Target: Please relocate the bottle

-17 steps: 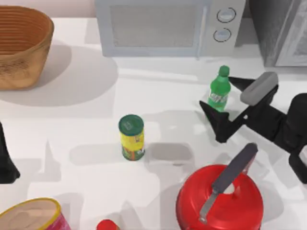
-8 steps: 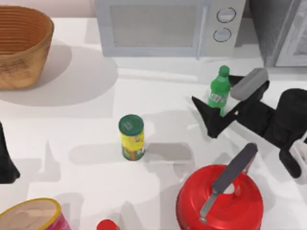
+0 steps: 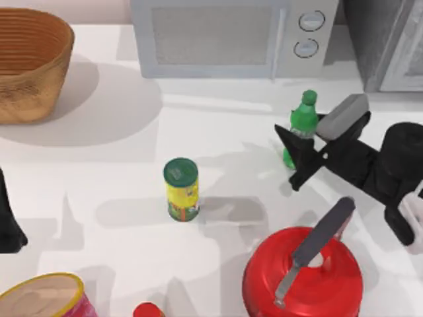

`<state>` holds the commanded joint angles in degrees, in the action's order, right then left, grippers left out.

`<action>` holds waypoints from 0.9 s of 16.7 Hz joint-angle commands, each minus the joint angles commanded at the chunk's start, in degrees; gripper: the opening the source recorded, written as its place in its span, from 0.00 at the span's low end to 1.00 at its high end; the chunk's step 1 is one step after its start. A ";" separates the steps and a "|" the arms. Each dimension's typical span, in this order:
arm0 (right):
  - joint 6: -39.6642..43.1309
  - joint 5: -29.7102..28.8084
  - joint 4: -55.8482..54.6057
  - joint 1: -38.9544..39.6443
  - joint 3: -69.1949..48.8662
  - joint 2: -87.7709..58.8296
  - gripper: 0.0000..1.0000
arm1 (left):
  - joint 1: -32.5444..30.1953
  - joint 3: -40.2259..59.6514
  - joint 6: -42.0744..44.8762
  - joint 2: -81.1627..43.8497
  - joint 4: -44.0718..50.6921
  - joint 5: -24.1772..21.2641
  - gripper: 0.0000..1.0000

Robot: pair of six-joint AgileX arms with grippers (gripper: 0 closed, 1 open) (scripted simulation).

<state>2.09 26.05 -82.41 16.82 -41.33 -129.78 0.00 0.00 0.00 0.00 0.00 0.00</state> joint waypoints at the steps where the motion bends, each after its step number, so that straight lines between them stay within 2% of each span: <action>1: 0.00 0.00 0.00 0.00 0.00 0.00 0.17 | 0.00 0.00 0.00 0.00 0.00 0.00 1.00; 3: 0.00 0.00 0.00 0.00 0.00 0.00 0.02 | 0.00 0.00 0.00 0.00 0.00 0.00 1.00; 4: 0.00 0.00 0.00 0.00 0.00 0.00 0.00 | 0.00 0.00 0.00 0.00 0.00 0.00 1.00; 13: -0.02 0.09 0.07 -0.16 0.03 0.09 0.00 | 0.00 0.00 0.00 0.00 0.00 0.00 1.00; 15: 1.34 1.90 1.69 -1.58 -0.34 0.62 0.00 | 0.00 0.00 0.00 0.00 0.00 0.00 1.00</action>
<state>3.43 27.94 -80.72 15.24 -41.67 -129.16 0.00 0.00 0.00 0.00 0.00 0.00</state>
